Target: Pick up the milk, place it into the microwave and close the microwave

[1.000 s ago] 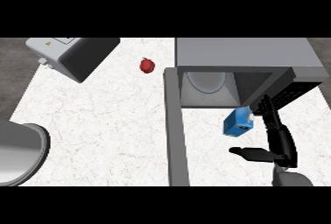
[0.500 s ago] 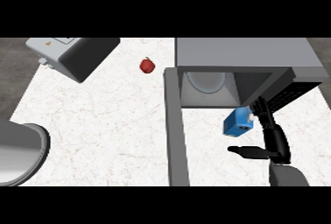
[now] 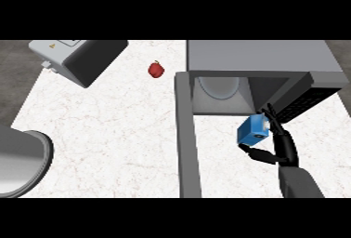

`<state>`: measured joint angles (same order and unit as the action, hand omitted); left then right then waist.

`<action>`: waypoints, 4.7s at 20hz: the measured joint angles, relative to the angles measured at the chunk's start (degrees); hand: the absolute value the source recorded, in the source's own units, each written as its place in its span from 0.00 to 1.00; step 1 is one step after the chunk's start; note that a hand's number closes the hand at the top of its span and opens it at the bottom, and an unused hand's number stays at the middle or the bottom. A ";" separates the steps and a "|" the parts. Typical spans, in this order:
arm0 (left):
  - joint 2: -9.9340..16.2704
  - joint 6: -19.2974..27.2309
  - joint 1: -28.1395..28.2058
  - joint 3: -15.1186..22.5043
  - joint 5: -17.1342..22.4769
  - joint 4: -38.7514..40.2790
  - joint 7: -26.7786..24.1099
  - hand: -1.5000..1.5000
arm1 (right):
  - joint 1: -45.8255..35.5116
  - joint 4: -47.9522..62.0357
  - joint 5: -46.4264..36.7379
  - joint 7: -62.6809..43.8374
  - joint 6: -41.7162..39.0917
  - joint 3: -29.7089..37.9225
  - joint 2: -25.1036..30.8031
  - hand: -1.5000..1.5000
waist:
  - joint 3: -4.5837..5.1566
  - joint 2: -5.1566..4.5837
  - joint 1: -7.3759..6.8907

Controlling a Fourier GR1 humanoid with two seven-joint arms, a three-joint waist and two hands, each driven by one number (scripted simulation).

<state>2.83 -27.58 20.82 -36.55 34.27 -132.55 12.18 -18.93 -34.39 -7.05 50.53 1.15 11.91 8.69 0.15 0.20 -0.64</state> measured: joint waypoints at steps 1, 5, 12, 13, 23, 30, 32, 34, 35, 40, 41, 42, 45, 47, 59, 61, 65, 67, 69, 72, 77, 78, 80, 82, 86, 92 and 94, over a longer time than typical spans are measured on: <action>0.64 0.11 -0.18 -0.65 0.42 0.13 0.34 0.00 | -0.78 1.79 0.08 1.45 -0.59 0.35 0.59 1.00 | 0.03 0.04 -0.01; -0.55 -1.43 0.38 -0.45 0.03 0.40 -0.89 0.00 | -3.23 6.95 -0.74 5.92 -0.94 0.38 1.17 1.00 | 0.03 -0.03 0.13; -0.42 -1.11 -0.35 -1.20 0.97 0.24 -0.12 0.00 | -5.28 10.41 -0.27 9.27 0.22 1.56 0.92 1.00 | -0.17 -0.29 0.50; -0.55 -1.00 -0.22 -1.31 0.98 0.14 0.07 0.00 | -5.34 10.55 -0.06 9.45 0.29 1.72 0.67 1.00 | -0.17 -0.28 0.53; -1.32 -2.35 0.94 -2.22 1.71 0.35 -0.59 0.00 | -4.91 9.81 1.31 9.20 -3.09 1.23 0.91 1.00 | -0.26 -0.28 0.61; -0.70 -2.20 1.54 -3.69 3.13 0.42 0.26 0.00 | -2.63 0.05 1.07 6.61 -5.19 -2.83 -2.48 1.00 | -0.18 -0.02 1.00; -1.08 -2.76 2.12 -4.17 3.28 0.41 -0.07 0.00 | -2.11 -5.32 0.80 3.22 -4.16 -4.36 -3.90 1.00 | -0.13 0.12 1.02; 0.53 -3.23 1.75 -5.48 4.64 1.88 0.04 0.00 | -1.21 -10.77 0.92 -0.60 -3.76 -5.48 -4.42 1.00 | -0.11 0.15 1.02; 0.99 -2.62 1.23 -5.58 4.68 1.76 0.62 0.00 | -0.35 -13.94 0.66 -2.63 -2.88 -6.36 -5.17 1.00 | -0.10 0.15 1.09; -0.73 -3.84 2.17 -5.67 4.60 0.68 0.61 0.00 | -3.12 -21.74 -0.31 -12.43 1.35 -7.84 -6.72 1.00 | -0.11 0.04 0.58; 0.12 -4.28 1.61 -6.32 5.15 1.80 0.25 0.00 | -4.39 -21.53 -0.67 -13.43 2.00 -7.84 -6.70 1.00 | -0.12 -0.01 0.48; -0.43 -4.82 1.61 -6.10 4.75 2.07 -0.04 0.00 | -5.47 -21.69 -0.80 -14.78 3.80 -8.90 -7.10 1.00 | -0.13 -0.04 0.37; -0.10 -4.58 0.52 -5.97 4.20 2.53 0.53 0.00 | -9.02 -20.32 -2.99 -17.16 7.55 -9.66 -7.91 1.00 | -0.14 -0.14 0.17; -0.18 -5.21 0.42 -6.22 3.48 3.69 -0.51 0.00 | -11.99 -17.75 -4.95 -18.24 9.93 -9.66 -7.57 1.00 | -0.13 -0.22 -0.08; 0.51 -7.20 -2.15 -5.80 2.25 7.03 -1.54 0.00 | -32.16 7.62 -11.55 -19.70 20.76 -5.28 -4.36 1.00 | -0.29 -1.20 -1.92; 0.18 -7.19 -2.96 -5.10 1.37 7.44 -1.67 0.00 | -34.41 10.98 -11.77 -19.06 22.36 -4.22 -3.60 1.00 | -0.34 -1.50 -2.38; 0.87 -6.83 -4.13 -4.91 1.40 7.96 -1.42 0.00 | -37.28 15.93 -11.97 -17.45 25.38 -2.46 -2.17 1.00 | -0.45 -1.93 -3.27; 1.10 -7.17 -4.06 -4.73 1.72 7.92 -1.26 0.00 | -38.23 17.62 -12.60 -17.42 28.39 -2.10 -1.53 1.00 | -0.51 -2.16 -3.80; 1.20 -7.08 -4.70 -4.60 1.28 8.36 -1.44 0.00 | -39.01 19.01 -13.66 -16.98 31.73 -2.27 -1.07 1.00 | -0.56 -2.41 -3.99; 1.69 -7.43 -5.60 -4.51 0.71 9.73 -1.81 0.00 | -40.04 20.88 -15.08 -15.99 35.09 -2.58 0.35 1.00 | -0.63 -2.98 -4.62; 2.16 -7.51 -6.85 -3.55 0.18 10.49 -1.50 0.00 | -41.12 23.71 -17.20 -15.12 39.71 -3.25 2.49 1.00 | -0.58 -3.48 -5.60; 2.11 -7.48 -7.11 -3.37 0.10 10.60 -1.54 0.00 | -41.44 24.43 -17.59 -15.46 40.11 -3.41 3.06 1.00 | -0.55 -3.58 -5.88; 2.17 -7.50 -7.66 -3.22 -0.26 11.05 -1.78 0.00 | -41.79 25.77 -18.14 -16.56 41.46 -3.47 4.21 0.00 | -0.47 -3.70 -6.21; 2.37 -7.62 -7.98 -3.01 -0.61 11.41 -1.74 0.00 | -42.12 27.16 -18.81 -18.64 44.02 -3.62 5.39 0.00 | -0.40 -3.86 -6.56; 2.77 -7.63 -8.64 -2.97 -1.90 11.42 -1.98 0.00 | -41.88 30.68 -20.54 -24.33 49.08 -4.53 8.22 0.00 | -0.32 -4.22 -7.06; 2.88 -7.76 -10.27 -1.98 -4.63 12.76 -2.52 0.00 | -42.92 29.52 -21.20 -21.46 47.28 -5.14 6.71 0.00 | -0.46 -4.14 -7.09; 3.14 -8.11 -10.74 -1.14 -5.06 13.10 -2.18 0.00 | -43.18 29.12 -21.09 -20.19 46.00 -5.06 6.36 0.00 | -0.49 -4.10 -6.94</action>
<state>5.97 -35.70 10.07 -37.69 29.20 -119.44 10.00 -62.10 -5.27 -28.14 30.34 47.15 6.85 15.05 -0.34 -3.90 -7.57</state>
